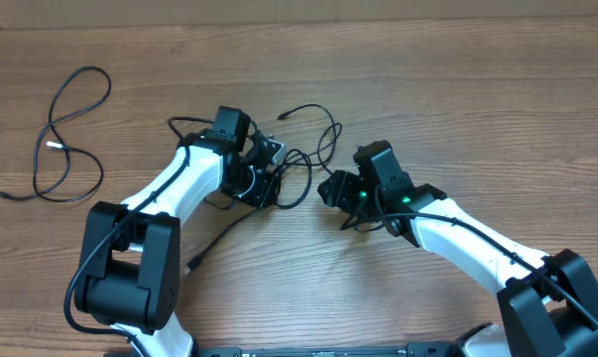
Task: Untangle cables
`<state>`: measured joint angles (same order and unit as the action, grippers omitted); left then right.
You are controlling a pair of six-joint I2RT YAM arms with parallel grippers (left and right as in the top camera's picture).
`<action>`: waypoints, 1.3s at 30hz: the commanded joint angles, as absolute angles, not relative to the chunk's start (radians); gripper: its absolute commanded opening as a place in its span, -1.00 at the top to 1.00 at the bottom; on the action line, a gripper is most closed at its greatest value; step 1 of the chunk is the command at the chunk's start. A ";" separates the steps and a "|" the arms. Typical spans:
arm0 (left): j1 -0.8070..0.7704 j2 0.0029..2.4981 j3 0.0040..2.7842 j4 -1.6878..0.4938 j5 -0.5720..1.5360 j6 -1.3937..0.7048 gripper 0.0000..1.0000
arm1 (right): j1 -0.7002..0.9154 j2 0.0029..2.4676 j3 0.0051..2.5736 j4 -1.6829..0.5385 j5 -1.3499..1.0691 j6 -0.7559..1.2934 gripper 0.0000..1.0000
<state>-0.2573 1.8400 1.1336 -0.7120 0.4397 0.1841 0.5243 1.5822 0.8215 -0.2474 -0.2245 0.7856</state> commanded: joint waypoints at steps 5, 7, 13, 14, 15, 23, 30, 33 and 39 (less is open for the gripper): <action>-0.255 1.827 1.127 -0.701 0.710 0.319 0.91 | 0.528 1.587 0.819 -0.206 -0.293 0.667 0.08; -0.255 1.827 1.127 -0.702 0.716 0.318 0.92 | 0.529 1.590 0.819 -0.200 -0.293 0.648 0.05; -0.256 1.827 1.127 -0.702 0.780 0.319 0.91 | 0.530 1.644 0.819 -0.130 -0.347 0.633 -0.08; -0.256 1.827 1.127 -0.702 0.780 0.318 0.92 | 0.530 1.654 0.819 -0.118 -0.371 0.618 -0.08; -0.256 1.827 1.127 -0.702 0.779 0.318 0.92 | 0.530 1.663 0.819 -0.111 -0.385 0.610 -0.09; -0.257 1.827 1.127 -0.704 0.779 0.318 0.92 | 0.530 1.681 0.819 -0.082 -0.407 0.593 -0.10; -0.258 1.827 1.127 -0.713 0.779 0.318 0.92 | 0.530 1.681 0.819 -0.081 -0.406 0.592 -0.07; -0.258 1.827 1.127 -0.713 0.774 0.318 0.91 | 0.530 1.681 0.819 -0.078 -0.432 0.563 0.07; -0.258 1.827 1.127 -0.718 0.718 0.318 0.92 | 0.530 1.681 0.819 -0.060 -0.499 0.502 0.14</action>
<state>-0.2573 1.8400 1.1336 -0.7116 0.7292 0.2924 0.5255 1.6741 0.8215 -0.0689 -0.4629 0.5407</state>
